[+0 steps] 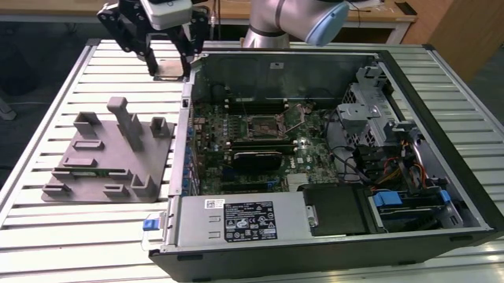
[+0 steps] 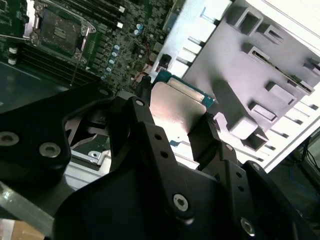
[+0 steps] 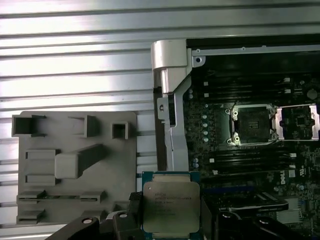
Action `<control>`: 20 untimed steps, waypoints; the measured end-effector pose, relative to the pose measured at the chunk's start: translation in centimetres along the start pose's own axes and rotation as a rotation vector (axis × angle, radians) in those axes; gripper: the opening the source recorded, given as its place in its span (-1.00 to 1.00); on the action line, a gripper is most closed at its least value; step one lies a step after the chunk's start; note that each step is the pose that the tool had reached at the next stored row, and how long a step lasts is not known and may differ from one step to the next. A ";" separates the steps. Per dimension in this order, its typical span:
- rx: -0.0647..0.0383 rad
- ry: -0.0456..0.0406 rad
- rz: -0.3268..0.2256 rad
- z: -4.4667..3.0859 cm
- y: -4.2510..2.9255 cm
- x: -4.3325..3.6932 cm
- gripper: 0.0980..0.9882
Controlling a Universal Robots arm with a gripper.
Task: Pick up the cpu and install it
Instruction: 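Pick up the cpu and move it towards the insertion slot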
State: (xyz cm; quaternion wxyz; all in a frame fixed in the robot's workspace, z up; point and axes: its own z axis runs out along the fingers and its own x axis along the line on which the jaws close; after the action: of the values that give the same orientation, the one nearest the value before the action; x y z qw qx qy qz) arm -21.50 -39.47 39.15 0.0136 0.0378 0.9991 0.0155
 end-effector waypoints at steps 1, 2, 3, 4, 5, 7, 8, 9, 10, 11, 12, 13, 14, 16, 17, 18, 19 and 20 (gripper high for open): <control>0.000 0.0001 0.000 0.00 0.02 -0.21 0.00; 0.000 0.0001 0.000 0.01 0.03 -0.44 0.00; 0.000 0.0001 0.000 0.01 0.05 -0.65 0.00; 0.000 0.0001 0.000 0.02 0.06 -0.87 0.00; 0.000 0.0001 0.000 0.02 0.08 -1.08 0.00; 0.000 0.0001 0.000 0.04 0.11 -1.49 0.00; 0.000 0.0001 0.000 0.04 0.13 -1.70 0.00; 0.000 0.0001 0.000 0.05 0.14 -1.91 0.00; 0.000 0.0000 0.000 0.06 0.16 -2.12 0.00; 0.000 0.0001 0.000 0.06 0.18 -2.33 0.00; 0.000 0.0000 0.000 0.07 0.19 -2.57 0.00; 0.000 0.0001 0.000 0.07 0.21 -2.79 0.00; 0.000 0.0001 0.000 0.08 0.23 -3.01 0.00; 0.000 0.0001 0.000 0.09 0.26 -3.45 0.00; 0.000 0.0001 0.000 0.10 0.27 -3.66 0.00; 0.000 0.0000 0.000 0.11 0.29 -3.87 0.00; 0.000 0.0001 0.000 0.11 0.31 -4.09 0.00; 0.000 0.0001 0.000 0.12 0.32 -4.30 0.00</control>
State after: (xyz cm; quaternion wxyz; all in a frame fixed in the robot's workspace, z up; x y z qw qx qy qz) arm -17.19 -39.47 39.16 0.0135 0.0378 0.9991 0.0154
